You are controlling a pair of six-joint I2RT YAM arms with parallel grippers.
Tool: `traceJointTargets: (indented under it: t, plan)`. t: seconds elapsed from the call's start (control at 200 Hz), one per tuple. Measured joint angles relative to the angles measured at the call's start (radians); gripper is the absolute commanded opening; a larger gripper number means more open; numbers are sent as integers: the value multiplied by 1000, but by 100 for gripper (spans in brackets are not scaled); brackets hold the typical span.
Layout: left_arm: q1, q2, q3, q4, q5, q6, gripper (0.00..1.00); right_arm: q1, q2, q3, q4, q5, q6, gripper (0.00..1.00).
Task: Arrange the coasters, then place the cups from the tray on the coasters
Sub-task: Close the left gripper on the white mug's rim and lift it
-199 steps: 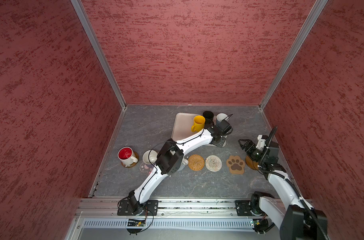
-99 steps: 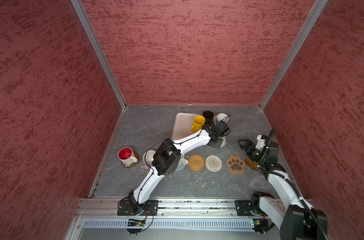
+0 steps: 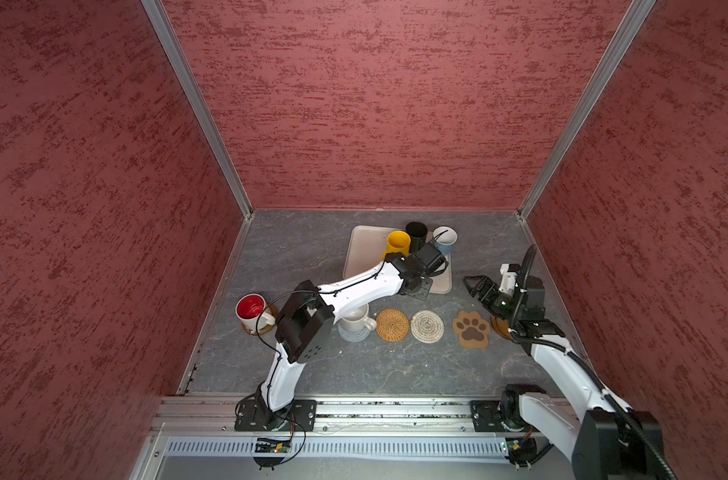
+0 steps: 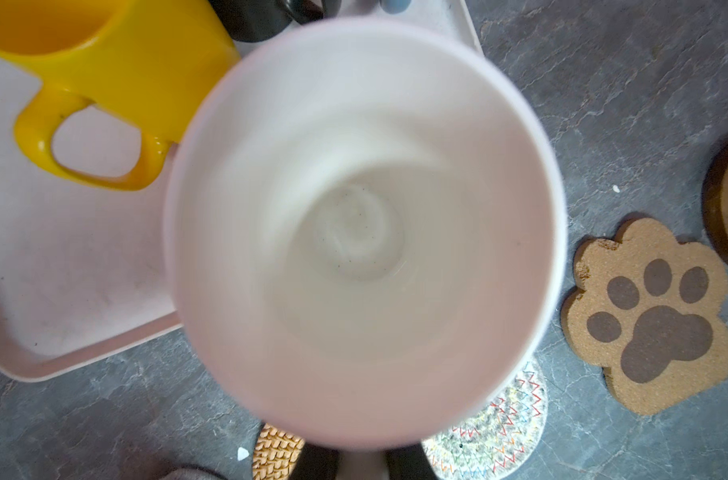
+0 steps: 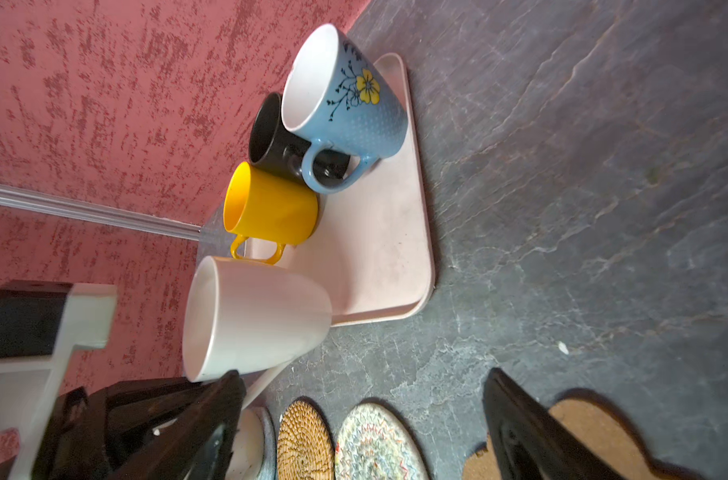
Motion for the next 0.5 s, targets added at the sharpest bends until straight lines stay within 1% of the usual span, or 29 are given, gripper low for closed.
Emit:
traceJointTargets:
  t: [0.24,0.501]
  plan:
    - [-11,-109,-113,29,-18,-31,0,58,41,29,2,36,0,92]
    - [-27,-209,-278,76,-31,-56,0,116,91,64,6,67,3,93]
